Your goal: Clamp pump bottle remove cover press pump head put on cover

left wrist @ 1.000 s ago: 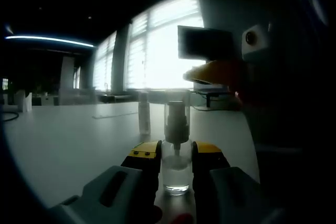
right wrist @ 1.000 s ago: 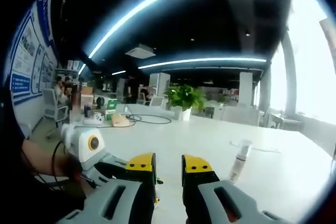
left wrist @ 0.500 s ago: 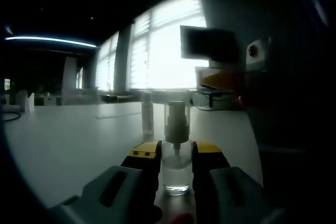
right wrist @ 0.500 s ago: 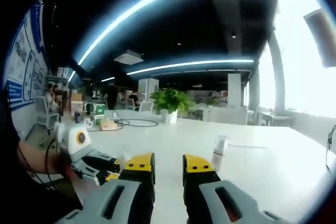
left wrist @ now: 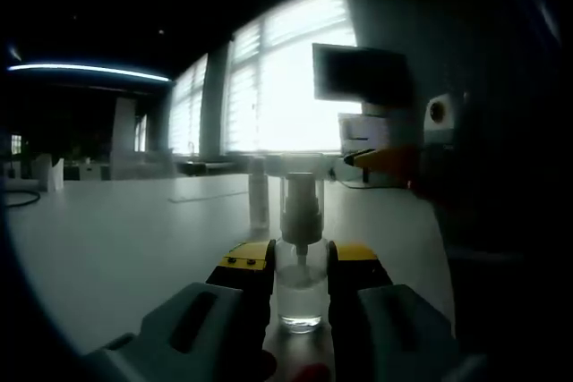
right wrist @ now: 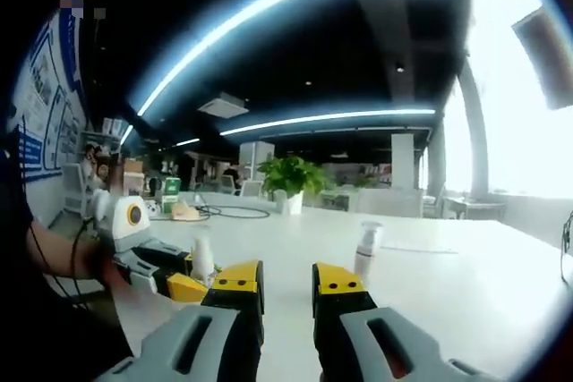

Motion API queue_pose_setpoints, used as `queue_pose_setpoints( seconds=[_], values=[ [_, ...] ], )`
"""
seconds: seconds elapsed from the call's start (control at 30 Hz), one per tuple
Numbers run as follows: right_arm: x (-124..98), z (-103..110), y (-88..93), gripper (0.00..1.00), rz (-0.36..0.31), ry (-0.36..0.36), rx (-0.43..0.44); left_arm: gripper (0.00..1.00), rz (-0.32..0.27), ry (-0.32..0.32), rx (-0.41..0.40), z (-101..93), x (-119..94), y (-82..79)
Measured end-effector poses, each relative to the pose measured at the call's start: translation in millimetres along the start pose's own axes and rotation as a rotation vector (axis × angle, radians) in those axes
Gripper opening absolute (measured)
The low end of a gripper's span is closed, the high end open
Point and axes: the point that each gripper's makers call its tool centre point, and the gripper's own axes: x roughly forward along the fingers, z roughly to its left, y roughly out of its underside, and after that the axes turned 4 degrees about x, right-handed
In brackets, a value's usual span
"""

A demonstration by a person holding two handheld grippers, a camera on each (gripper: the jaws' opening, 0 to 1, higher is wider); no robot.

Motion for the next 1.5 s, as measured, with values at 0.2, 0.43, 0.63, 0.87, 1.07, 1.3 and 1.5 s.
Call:
queue_pose_setpoints(
  seconds=[0.2, 0.43, 0.63, 0.87, 1.07, 1.3, 1.5],
  values=[
    [-3, -4, 19.3, 0.17, -0.027, -0.016, 0.006, 0.15, 0.001, -0.015, 0.003, 2.3, 0, -0.2],
    [-4, -16, 32.3, 0.16, -0.017, 0.025, 0.036, 0.15, 0.002, -0.023, 0.002, 3.7, 0, -0.3],
    [-4, -19, 43.0, 0.15, -0.010, 0.035, 0.030, 0.15, 0.001, -0.026, 0.005, 4.0, -1, -0.5],
    [-4, -23, 39.6, 0.15, -0.033, 0.039, 0.087, 0.15, 0.002, -0.029, 0.004, 4.7, -1, -0.4],
    [-3, -22, 41.4, 0.15, -0.027, 0.041, 0.066, 0.15, 0.003, -0.042, 0.014, 6.7, -1, -0.7],
    [-4, -25, 40.5, 0.14, -0.035, 0.047, 0.077, 0.15, -0.001, -0.078, -0.031, 14.6, 0, -1.6],
    [-3, -22, 41.2, 0.14, -0.031, 0.040, 0.062, 0.15, 0.003, -0.152, -0.081, 35.0, 1, -1.0]
  ],
)
